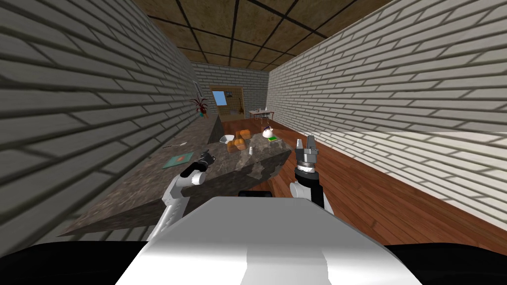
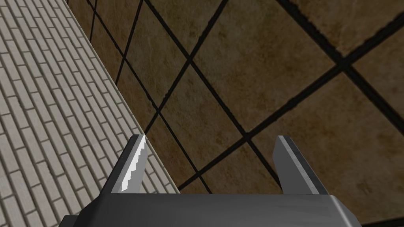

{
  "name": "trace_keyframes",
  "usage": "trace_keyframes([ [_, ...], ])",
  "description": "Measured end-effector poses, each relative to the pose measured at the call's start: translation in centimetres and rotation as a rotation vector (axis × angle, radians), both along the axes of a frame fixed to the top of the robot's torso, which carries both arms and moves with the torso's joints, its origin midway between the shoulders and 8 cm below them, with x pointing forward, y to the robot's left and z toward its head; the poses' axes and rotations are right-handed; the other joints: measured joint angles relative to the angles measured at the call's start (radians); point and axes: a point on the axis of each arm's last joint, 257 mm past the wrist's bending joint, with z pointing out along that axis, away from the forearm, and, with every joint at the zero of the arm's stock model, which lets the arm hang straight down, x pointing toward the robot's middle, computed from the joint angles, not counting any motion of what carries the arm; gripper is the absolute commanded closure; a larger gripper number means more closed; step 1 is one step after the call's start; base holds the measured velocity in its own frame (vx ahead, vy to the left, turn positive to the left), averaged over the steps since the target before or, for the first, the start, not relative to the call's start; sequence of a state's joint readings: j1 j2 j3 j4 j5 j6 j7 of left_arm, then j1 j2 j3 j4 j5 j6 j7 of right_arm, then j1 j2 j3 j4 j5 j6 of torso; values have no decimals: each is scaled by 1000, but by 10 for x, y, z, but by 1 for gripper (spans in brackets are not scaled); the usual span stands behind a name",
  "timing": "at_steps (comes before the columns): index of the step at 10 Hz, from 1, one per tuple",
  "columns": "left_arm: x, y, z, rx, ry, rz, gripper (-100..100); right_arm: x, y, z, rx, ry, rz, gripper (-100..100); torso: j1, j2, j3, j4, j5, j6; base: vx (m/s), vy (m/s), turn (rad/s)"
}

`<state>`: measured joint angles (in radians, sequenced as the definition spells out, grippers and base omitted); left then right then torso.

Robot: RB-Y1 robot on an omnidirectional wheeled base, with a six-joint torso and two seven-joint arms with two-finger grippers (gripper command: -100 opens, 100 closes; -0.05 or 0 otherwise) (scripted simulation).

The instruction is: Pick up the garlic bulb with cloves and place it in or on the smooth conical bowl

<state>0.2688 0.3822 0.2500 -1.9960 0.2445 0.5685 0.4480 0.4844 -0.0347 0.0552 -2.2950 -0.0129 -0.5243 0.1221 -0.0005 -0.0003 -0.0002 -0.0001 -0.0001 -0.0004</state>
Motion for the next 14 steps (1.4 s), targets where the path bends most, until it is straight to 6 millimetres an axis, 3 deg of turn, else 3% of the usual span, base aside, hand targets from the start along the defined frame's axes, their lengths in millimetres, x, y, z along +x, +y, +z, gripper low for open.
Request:
trace_keyframes([
  [14,-26,67,-46,-125,291,181,-100,0,0,0,0,0,0,0,0,0,0,0,0,0,-2,-7,-42],
])
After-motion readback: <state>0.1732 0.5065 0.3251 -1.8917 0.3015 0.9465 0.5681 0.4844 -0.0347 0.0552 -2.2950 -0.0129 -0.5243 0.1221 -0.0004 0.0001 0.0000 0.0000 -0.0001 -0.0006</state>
